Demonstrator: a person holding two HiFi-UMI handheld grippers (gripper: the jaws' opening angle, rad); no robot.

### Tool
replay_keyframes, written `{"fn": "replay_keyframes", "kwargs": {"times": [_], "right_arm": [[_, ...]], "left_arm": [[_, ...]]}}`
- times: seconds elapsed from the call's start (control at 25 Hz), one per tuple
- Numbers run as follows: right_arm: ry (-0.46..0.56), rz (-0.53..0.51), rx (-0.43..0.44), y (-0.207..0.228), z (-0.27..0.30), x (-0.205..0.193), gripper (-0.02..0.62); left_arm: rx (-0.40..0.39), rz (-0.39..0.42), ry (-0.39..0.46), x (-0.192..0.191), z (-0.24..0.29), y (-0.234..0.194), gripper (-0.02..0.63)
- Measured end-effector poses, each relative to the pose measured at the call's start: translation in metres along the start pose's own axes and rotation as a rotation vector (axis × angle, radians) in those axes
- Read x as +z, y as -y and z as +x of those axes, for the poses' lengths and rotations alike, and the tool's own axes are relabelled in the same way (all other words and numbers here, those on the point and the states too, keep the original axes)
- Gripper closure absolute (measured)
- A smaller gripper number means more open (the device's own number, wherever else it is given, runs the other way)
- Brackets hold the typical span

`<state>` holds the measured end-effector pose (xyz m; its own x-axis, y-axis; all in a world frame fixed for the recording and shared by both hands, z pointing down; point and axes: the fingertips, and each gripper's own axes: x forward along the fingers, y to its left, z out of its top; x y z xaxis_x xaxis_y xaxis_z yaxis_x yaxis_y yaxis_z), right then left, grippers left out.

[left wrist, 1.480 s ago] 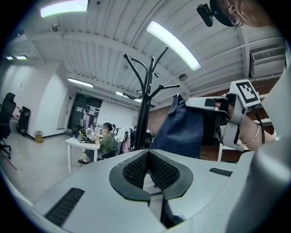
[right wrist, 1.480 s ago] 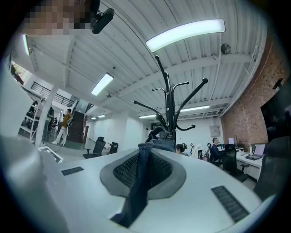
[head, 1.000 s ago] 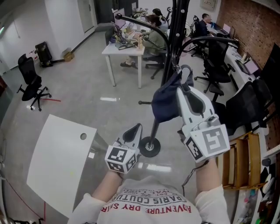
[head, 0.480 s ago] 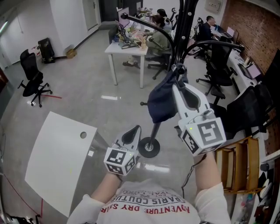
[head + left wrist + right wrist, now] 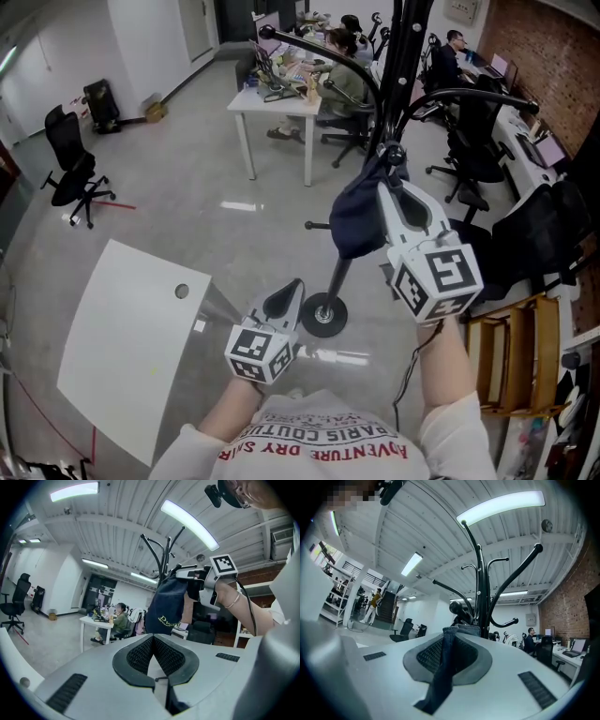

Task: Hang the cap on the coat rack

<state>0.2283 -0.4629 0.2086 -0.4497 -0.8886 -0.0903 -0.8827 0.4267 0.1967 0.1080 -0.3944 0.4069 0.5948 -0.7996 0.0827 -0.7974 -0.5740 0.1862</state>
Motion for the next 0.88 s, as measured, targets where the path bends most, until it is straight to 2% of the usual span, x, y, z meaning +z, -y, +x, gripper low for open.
{"fn": "replay_keyframes", "kwargs": {"times": [0.24,0.44,0.72,0.88], "right_arm": [[-0.003,0.023,-0.004,0.003,0.009,-0.014,0.568],[0.007,0.008,-0.051,0.012,0.010,-0.030,0.568],[0.018,0.031,-0.061,0.016,0.010,-0.039,0.568],[0.036,0.089,-0.051,0.014,0.004,-0.039,0.566]], "left_arm": [[0.018,0.007,-0.032,-0.014,0.001,-0.006,0.600],[0.014,0.006,-0.064,-0.024,0.008,-0.008,0.600],[0.010,0.002,-0.072,-0.027,0.011,-0.008,0.601],[0.000,0.007,-0.068,-0.025,0.012,-0.003,0.600]]}}
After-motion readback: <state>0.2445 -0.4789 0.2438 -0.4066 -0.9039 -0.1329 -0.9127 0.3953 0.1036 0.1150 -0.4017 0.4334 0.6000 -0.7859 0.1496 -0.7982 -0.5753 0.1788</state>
